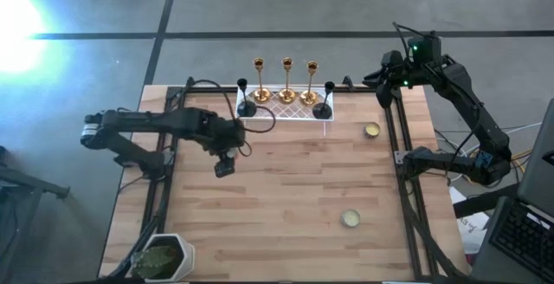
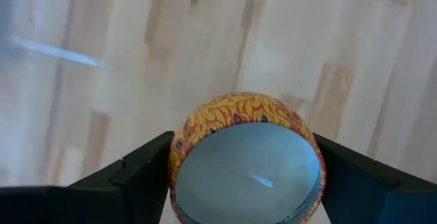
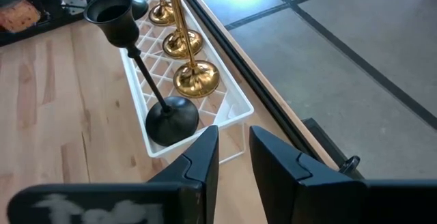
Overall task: Pick & Place candle stick holders
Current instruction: Put the white scented candle on the shelf
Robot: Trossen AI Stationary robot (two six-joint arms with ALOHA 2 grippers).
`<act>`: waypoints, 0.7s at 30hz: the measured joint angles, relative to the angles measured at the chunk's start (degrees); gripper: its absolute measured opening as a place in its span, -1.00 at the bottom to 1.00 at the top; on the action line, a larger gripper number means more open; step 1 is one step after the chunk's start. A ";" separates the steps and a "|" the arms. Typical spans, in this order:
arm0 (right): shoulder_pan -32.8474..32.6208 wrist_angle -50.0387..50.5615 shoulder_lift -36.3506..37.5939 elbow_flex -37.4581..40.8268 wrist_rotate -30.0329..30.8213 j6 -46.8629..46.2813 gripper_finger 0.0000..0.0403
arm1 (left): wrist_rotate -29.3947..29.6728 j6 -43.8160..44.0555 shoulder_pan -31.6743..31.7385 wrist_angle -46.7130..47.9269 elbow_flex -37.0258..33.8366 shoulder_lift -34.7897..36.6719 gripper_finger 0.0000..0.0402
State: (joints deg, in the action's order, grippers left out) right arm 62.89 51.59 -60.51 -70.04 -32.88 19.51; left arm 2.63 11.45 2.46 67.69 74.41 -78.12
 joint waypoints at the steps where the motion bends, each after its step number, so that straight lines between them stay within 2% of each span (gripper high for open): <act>1: 0.00 0.00 0.00 -0.02 0.00 0.00 -0.59 | 0.63 -1.05 0.00 -0.04 1.50 -1.25 0.50; 12: -0.01 0.00 0.00 -0.01 -0.02 0.00 -0.55 | 1.56 -12.47 0.26 1.37 18.60 -12.45 0.50; 16: -0.01 0.00 0.00 0.00 -0.02 0.00 -0.59 | 2.01 -14.21 0.92 2.39 22.03 -14.18 0.50; 21: 0.00 0.00 0.00 0.00 -0.02 0.00 -0.64 | 1.87 -15.69 1.20 2.85 22.86 -14.44 0.50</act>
State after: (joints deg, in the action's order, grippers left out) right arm 62.89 51.59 -60.51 -70.04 -32.91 19.51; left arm 4.50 -4.24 3.66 70.54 97.27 -92.55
